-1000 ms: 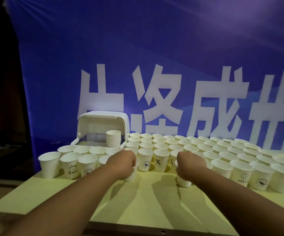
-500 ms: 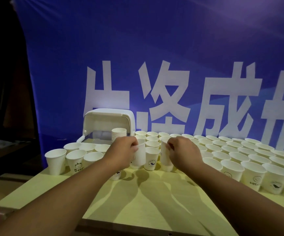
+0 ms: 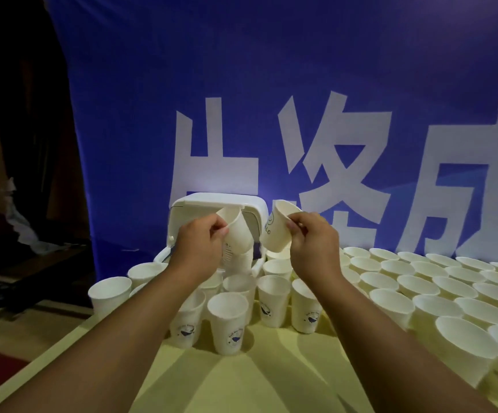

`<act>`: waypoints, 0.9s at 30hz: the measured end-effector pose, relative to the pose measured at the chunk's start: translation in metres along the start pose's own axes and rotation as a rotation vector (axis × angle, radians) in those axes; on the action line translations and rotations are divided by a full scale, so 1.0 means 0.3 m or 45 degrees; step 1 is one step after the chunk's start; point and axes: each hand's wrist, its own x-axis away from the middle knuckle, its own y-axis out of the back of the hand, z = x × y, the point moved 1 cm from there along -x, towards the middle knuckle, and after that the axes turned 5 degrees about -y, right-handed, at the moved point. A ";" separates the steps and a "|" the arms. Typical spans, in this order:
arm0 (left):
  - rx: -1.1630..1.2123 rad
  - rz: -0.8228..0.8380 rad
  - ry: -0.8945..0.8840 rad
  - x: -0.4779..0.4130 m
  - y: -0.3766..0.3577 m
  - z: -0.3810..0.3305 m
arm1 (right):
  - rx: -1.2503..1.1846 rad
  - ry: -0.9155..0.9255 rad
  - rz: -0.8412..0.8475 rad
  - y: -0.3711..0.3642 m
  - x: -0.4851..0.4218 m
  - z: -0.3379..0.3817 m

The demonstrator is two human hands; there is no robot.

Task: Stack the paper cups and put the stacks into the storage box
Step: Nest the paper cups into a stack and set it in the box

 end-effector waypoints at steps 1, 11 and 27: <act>0.008 -0.021 -0.003 -0.019 0.000 0.015 | -0.040 0.007 -0.021 -0.028 -0.022 0.007; -0.064 0.038 -0.039 -0.172 -0.078 0.077 | -0.188 -0.136 -0.039 -0.197 -0.205 0.035; -0.594 0.423 0.020 -0.084 -0.159 0.113 | 0.081 0.181 0.197 -0.282 -0.190 0.036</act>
